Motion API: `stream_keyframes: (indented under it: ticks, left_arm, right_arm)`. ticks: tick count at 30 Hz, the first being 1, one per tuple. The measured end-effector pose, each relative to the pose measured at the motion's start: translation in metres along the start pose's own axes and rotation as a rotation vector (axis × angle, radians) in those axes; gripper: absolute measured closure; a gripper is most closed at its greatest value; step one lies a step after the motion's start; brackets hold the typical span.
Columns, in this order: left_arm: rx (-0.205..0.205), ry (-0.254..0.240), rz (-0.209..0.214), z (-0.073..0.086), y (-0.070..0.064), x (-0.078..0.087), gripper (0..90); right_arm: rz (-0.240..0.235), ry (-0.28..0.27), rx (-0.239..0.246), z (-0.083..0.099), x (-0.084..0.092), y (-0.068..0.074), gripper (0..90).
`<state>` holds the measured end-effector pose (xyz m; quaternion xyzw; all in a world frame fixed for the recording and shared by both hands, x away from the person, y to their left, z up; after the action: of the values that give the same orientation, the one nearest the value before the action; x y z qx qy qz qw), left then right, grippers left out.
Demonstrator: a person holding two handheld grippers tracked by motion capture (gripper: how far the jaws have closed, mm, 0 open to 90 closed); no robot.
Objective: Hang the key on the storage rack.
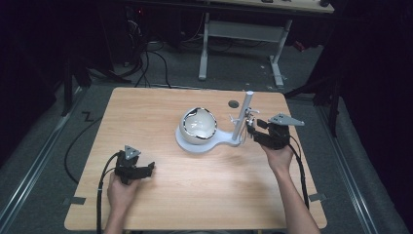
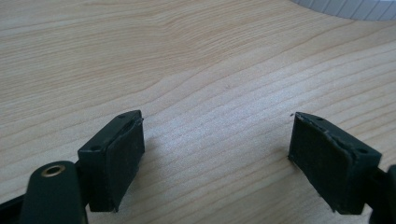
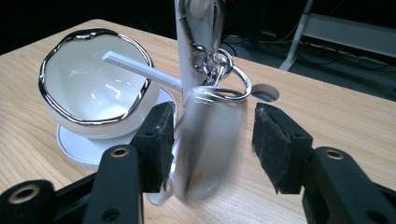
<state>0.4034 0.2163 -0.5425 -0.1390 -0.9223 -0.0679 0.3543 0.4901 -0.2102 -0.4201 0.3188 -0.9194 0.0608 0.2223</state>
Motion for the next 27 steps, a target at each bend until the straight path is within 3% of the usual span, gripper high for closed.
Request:
stream_keyframes:
  ticks: [27]
  left_arm:
    - [-0.001, 0.000, 0.000, 0.000, 0.000, 0.000, 18.6]
  right_arm:
    - [0.023, -0.047, -0.031, 0.008, 0.035, -0.008, 50.0]
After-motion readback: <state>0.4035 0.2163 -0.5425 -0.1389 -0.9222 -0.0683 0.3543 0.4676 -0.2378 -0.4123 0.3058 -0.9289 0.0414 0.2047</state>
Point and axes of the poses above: each handheld gripper's, and its own axes: x roughly backward along the jaws, z roughly out of its underside, y roughly to its left, the point moved 5 cm from there along -x, roughly forward along the jaws, and after that the axes turned 3 degrees about -z, right-handed, at the moved point
